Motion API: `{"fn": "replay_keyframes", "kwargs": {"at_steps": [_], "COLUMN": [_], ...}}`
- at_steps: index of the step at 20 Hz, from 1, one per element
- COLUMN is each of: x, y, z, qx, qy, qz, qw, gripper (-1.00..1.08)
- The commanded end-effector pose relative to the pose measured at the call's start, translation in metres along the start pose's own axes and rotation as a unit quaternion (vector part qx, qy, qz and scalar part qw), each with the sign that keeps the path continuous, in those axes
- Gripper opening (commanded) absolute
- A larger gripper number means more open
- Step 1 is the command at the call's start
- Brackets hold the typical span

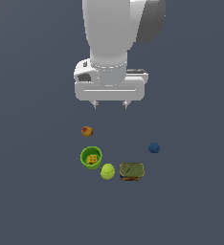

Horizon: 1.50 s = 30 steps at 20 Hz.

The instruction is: Pick up a designated object from a clutter of objects.

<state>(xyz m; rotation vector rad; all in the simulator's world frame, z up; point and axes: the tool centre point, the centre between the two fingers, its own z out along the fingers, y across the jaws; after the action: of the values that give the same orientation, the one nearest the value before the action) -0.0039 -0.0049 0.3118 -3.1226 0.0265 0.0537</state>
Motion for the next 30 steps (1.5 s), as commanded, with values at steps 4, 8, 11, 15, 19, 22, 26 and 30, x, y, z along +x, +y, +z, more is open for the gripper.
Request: {"fn": "replay_keyframes", "kwargs": {"at_steps": [4,8,11,15,19,22,26,30], "x": [0.001,0.005,0.006,0.005,0.010,0.017,0.031,0.049], "y": [-0.002,-0.011,-0.017,-0.017,-0.016,-0.015,-0.012,-0.009], "z": [-0.002,-0.009,-0.015,-0.015,-0.011,-0.004,0.011,0.032], "qx": [-0.001,-0.004,-0.006,-0.006,-0.006,-0.007,-0.008,-0.009], "qy": [0.002,0.011,0.016,0.016,0.016,0.016,0.016,0.016], "qz": [-0.006,-0.028,-0.038,-0.037,-0.042,-0.051,-0.068,-0.091], "qw": [1.0000,0.9995,0.9991,0.9991,0.9990,0.9985,0.9975,0.9957], "gripper": [1.00,1.00,1.00,1.00,1.00,1.00,1.00,1.00]}}
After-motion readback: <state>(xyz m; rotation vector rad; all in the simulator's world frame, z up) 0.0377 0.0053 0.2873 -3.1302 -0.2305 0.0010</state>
